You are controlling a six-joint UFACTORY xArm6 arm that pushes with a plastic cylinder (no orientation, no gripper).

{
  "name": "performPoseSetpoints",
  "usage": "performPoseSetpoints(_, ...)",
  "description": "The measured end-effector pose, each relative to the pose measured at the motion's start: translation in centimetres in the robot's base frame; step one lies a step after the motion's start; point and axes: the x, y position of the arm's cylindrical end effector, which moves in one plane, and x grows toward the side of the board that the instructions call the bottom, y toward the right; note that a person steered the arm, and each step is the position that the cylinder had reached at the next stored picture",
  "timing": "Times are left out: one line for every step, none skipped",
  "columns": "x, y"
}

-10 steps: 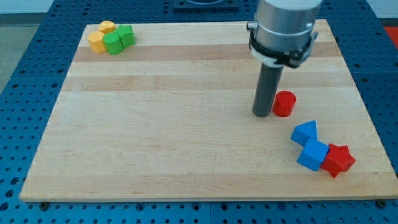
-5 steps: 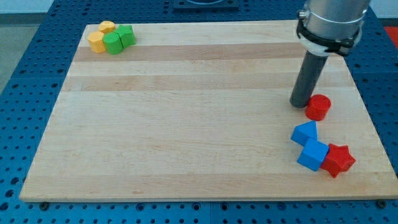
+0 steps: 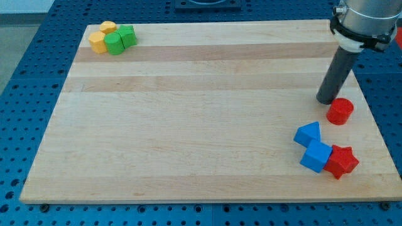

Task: Move the red circle towards the red star

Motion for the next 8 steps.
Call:
performPoseSetpoints(-0.6,0.8)
performPoseSetpoints(-0.6,2.2)
performPoseSetpoints(-0.5,2.8)
performPoseSetpoints(0.5,2.8)
performPoseSetpoints(1.4,2.6)
performPoseSetpoints(1.4,2.2)
performPoseSetpoints(1.4,1.1)
performPoseSetpoints(1.6,1.0)
